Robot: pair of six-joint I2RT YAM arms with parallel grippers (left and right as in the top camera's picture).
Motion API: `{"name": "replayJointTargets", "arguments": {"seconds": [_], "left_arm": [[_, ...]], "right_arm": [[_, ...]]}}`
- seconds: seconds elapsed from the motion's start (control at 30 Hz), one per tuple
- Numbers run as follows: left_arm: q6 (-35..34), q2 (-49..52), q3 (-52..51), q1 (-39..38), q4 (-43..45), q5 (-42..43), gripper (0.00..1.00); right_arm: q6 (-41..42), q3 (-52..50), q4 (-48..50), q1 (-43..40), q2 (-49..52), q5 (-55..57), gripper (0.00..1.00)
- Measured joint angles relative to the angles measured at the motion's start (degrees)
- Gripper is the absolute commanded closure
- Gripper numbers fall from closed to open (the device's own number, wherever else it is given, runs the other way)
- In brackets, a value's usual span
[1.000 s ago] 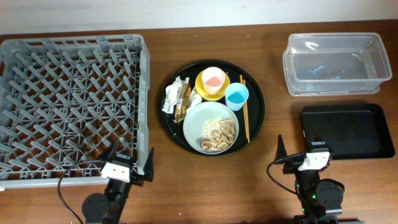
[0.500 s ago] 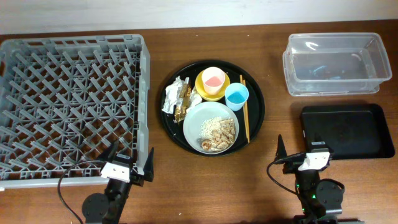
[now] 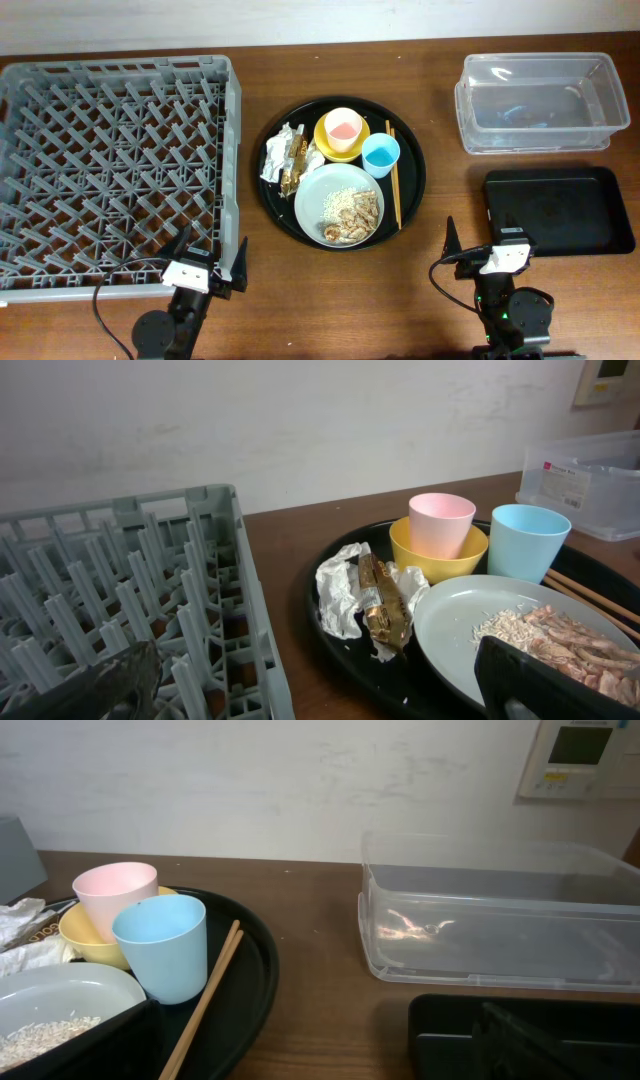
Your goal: Sort waste into correct bins and load items into the dishwasher rack
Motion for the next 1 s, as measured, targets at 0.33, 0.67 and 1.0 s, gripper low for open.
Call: {"name": "replayJointTargets", "arguments": {"seconds": [0.33,0.67,1.0], "left_arm": [[-2.4,0.0,0.0,0.0,0.9,6.5,0.0],[-15.1,-0.1,0.0,-0.2,29.1,47.8,0.0],[-8.5,20.7,20.1,-0.3,10.1,43.9,0.0]], "right_arm": [[0.0,0.0,0.0,0.0,0.0,0.0,0.02],[0.0,0.0,0.0,0.0,0.0,0.2,0.02],[0.0,0.0,0.0,0.0,0.0,0.3,0.02]]}}
